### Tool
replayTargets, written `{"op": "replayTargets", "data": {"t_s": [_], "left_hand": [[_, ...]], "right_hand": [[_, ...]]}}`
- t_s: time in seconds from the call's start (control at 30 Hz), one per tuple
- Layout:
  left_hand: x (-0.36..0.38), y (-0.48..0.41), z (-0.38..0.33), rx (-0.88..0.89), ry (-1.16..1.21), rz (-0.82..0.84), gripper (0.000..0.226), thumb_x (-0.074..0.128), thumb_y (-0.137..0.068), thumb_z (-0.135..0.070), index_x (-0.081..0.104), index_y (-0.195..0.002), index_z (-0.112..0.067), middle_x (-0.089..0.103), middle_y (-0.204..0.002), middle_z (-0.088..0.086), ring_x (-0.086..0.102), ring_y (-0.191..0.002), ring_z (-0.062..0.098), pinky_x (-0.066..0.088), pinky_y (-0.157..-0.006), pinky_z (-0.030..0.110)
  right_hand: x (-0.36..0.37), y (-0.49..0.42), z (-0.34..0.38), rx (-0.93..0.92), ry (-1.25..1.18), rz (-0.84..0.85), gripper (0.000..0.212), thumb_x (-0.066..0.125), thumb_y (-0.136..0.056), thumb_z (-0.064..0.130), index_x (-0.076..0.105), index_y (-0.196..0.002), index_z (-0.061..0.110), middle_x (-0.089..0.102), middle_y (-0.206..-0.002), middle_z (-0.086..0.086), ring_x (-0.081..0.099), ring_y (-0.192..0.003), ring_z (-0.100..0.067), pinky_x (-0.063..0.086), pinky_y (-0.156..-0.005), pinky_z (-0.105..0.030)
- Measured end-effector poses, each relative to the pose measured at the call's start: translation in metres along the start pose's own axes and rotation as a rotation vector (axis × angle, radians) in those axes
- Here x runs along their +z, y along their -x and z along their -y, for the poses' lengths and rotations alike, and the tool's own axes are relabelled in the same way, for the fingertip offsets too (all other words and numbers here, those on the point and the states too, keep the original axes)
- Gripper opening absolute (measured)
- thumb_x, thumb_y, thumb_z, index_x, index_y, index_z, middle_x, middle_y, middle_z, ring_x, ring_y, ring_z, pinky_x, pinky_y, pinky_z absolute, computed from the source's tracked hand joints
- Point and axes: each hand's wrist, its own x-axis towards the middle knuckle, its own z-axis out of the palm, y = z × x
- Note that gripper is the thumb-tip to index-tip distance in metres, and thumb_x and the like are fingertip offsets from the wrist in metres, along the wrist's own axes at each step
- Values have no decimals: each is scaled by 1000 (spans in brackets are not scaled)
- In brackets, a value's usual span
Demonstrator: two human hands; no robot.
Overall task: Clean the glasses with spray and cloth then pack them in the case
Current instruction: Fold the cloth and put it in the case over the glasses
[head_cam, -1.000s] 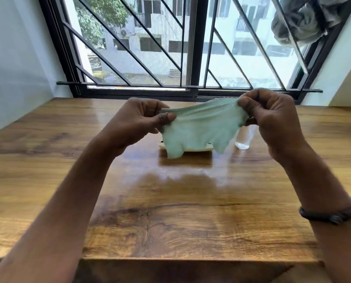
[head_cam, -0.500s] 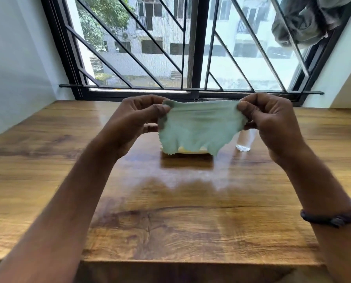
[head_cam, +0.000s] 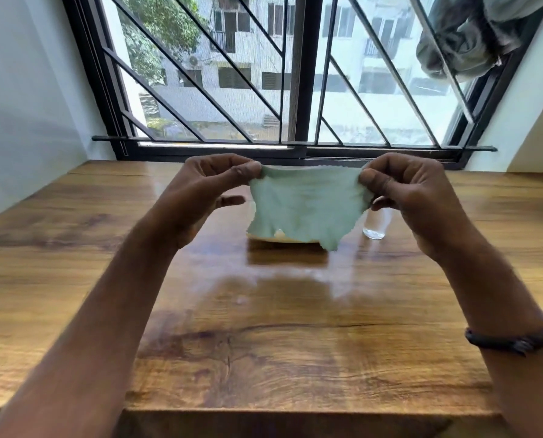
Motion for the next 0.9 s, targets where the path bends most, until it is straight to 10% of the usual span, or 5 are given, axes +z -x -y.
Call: {"op": "replayTargets", "data": {"t_s": [0.23, 0.63, 0.9], "left_hand": [[-35, 7, -3, -114, -78, 552, 41, 91, -69, -44, 81, -91, -10, 73, -83, 8, 69, -79, 15, 57, -75, 24], [-27, -1, 13, -416, -625, 429, 10, 76, -90, -16, 78, -99, -14, 75, -76, -6, 65, -68, 0, 41, -63, 23], [-24, -1, 16, -378, -661, 356, 7, 80, -88, -17, 79, -95, -18, 75, -85, 1, 63, -71, 1, 43, -62, 22]], "right_hand": [[-26, 5, 6, 155, -185, 746, 25, 79, -81, 34, 73, -81, 10, 56, -84, -20, 48, -83, -32, 44, -73, -35], [9, 5, -19, 433, 334, 579, 5, 73, -90, 10, 74, -85, 11, 69, -67, 1, 62, -59, -5, 43, -57, -22], [18, 7, -18, 394, 390, 492, 5, 70, -90, 0, 74, -92, 2, 68, -78, -15, 61, -66, -9, 43, -58, -22]]}}
